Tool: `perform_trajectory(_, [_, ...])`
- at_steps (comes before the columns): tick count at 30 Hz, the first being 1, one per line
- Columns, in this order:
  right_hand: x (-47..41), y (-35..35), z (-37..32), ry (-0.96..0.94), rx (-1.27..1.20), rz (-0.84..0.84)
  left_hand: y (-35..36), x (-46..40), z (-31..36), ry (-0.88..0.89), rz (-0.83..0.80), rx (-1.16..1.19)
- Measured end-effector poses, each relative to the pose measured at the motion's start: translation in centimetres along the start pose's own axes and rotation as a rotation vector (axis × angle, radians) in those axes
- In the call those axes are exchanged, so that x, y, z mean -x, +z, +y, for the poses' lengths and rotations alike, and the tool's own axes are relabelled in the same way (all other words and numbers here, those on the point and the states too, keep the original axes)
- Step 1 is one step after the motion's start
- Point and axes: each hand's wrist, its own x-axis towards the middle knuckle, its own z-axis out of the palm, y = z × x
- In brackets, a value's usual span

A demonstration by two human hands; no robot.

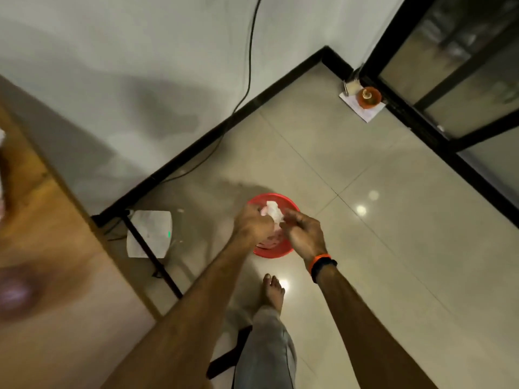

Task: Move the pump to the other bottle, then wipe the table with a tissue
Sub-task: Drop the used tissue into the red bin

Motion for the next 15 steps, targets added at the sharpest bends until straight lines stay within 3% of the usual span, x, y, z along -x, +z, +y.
perform_trajectory(3, [-2.4, -0.3, 2.4, 0.091, 0.078, -0.072, 0.9, -2.5, -1.6, -0.096, -0.031, 0.016])
perform_trajectory(9, [-3.6, -0.7, 4.3, 0.184, 0.105, -0.012, -0.1, -2.0, -2.6, -0.158, -0.104, -0.014])
perform_trajectory(15, [0.1, -1.3, 2.3, 0.126, 0.118, 0.014, -1.2, 1.7, -1.8, -0.088, -0.046, -0.012])
